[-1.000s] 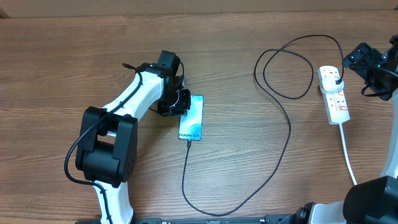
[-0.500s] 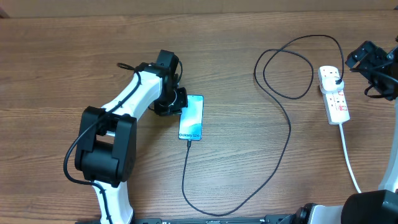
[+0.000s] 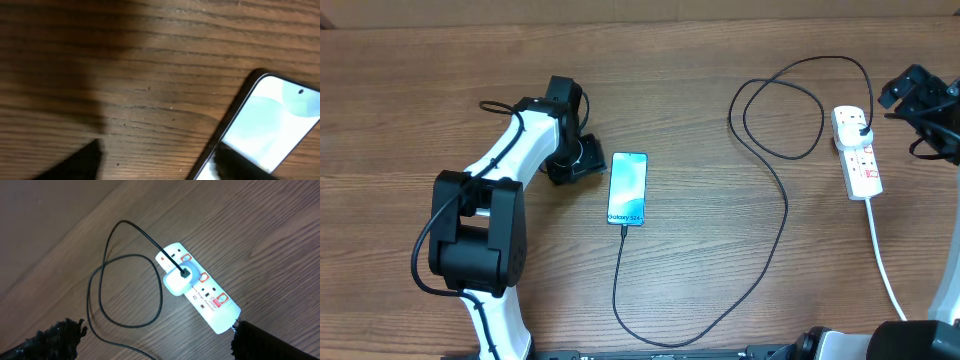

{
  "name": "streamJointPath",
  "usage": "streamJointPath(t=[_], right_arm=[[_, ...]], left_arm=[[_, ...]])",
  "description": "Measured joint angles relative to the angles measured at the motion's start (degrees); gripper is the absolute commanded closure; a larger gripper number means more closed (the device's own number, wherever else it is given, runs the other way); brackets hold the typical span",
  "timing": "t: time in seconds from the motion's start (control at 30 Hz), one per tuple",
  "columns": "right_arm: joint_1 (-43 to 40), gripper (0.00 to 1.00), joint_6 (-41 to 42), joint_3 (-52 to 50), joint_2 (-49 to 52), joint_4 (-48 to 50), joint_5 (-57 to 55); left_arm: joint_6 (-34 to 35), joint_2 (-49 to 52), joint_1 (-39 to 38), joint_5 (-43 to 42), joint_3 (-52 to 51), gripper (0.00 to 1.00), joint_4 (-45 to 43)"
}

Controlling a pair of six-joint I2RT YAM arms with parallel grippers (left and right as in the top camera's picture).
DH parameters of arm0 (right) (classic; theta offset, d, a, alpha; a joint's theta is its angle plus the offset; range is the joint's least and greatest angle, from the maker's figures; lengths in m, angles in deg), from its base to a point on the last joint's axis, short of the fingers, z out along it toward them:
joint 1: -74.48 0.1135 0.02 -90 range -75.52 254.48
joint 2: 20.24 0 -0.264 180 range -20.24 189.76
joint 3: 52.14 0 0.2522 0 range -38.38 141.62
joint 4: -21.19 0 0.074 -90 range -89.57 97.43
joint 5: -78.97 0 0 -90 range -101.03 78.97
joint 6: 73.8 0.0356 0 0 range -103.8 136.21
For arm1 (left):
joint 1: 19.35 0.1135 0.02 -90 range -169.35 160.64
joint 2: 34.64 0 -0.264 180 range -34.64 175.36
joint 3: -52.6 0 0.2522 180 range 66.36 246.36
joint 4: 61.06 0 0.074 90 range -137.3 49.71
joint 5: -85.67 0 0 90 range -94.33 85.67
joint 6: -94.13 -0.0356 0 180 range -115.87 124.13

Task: Plug charger to phone and switch on socket

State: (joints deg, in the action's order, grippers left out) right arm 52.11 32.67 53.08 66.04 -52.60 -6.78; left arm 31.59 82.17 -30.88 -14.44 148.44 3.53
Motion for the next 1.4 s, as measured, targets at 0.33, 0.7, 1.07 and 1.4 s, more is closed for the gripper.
streamJointPath(t=[0.33,0.7,1.07,1.4], right_arm=[[0.0,0.0,0.0,0.0,-1.7,0.0,0.0],[8.1,0.0,0.0,0.0,-2.9,0.0,0.0],[11.6,0.0,0.0,0.0,-2.9,0.0,0.0],[11.6,0.0,0.0,0.0,-2.9,0.0,0.0]], left_arm=[[0.1,0.0,0.0,1.0,0.0,0.0,0.0],[2.6,0.0,0.0,-1.0,0.0,0.0,-0.3],[2.7,0.0,0.0,-1.2,0.0,0.0,-0.3],[2.7,0.0,0.0,-1.2,0.0,0.0,-0.3]])
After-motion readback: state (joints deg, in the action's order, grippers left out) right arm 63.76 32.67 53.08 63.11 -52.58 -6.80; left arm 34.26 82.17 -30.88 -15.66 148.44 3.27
